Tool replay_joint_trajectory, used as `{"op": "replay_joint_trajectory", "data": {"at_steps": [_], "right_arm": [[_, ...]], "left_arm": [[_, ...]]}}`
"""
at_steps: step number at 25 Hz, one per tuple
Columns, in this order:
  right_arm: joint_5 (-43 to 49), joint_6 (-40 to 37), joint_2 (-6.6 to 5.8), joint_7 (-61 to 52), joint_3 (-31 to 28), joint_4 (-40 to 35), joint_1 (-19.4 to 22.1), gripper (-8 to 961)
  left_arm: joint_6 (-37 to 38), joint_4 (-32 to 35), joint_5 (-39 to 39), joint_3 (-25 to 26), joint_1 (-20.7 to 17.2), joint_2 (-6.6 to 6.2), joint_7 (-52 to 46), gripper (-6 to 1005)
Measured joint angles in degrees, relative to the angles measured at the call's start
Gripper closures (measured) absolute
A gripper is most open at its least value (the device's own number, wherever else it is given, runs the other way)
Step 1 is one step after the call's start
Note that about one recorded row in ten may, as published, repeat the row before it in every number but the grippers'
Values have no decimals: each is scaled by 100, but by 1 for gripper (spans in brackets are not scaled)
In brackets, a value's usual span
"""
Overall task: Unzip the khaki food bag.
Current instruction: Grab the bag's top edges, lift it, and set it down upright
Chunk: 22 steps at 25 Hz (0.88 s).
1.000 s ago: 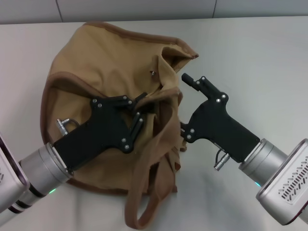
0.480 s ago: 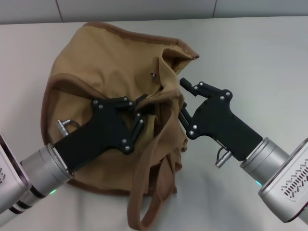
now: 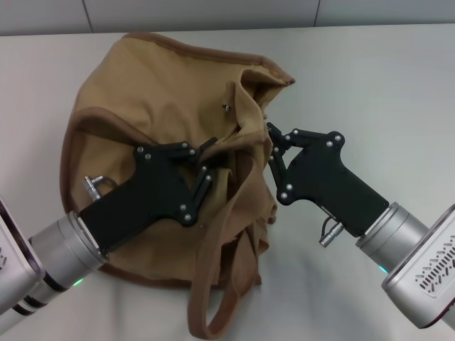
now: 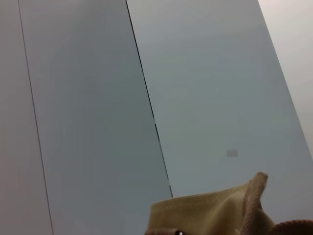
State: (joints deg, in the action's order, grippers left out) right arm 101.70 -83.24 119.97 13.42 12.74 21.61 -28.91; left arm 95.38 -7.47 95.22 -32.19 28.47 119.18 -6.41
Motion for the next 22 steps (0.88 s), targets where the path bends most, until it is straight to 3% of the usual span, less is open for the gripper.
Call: {"op": "replay_joint_trajectory", "data": {"at_steps": [7,17,22], "right_arm": [[0,42,0,7,0,-31,0,952],[-38,46,0,11,-2,-113,117,951],[-45,8,0,12,-171,-212,304,952]], "left_arm": [[288,-101,-35,153,2,-1,0,926],[770,-507,-38,1499,-18,0,-53,920],[836,-747,-42,2184,-215,0,-71,917]]}}
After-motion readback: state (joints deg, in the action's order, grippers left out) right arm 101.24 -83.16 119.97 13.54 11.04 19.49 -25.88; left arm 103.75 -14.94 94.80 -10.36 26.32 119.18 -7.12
